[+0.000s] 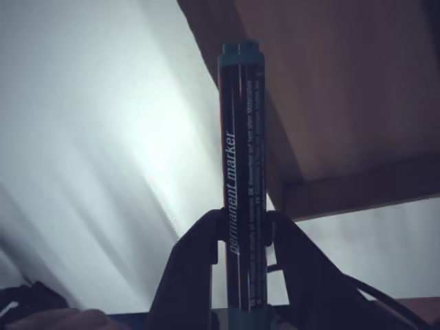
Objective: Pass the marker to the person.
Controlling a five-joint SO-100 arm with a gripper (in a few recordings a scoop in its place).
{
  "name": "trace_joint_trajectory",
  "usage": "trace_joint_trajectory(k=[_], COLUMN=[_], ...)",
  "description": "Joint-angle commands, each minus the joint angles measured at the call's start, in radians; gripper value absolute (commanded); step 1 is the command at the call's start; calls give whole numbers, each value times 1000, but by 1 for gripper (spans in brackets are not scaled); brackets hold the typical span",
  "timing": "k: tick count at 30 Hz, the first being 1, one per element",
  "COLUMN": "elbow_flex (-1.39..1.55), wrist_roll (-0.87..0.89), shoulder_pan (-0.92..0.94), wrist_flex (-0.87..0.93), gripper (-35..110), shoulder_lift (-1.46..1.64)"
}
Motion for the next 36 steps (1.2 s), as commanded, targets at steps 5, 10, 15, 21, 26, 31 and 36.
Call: trace_joint_trajectory(k=[5,10,15,21,26,31,36], elbow_flex=[-77,14,97,179,179,118,-2], wrist_roll=[-236,-457,-641,-689,-594,-531,-499], shoulder_pan=[54,67,71,44,-77,-210,-318], wrist_flex=[-69,-241,-422,-554,-626,-667,-653], gripper=[-5,-5,-5,-5,-5,-5,-5], shoulder_lift=[94,135,202,204,135,64,-21])
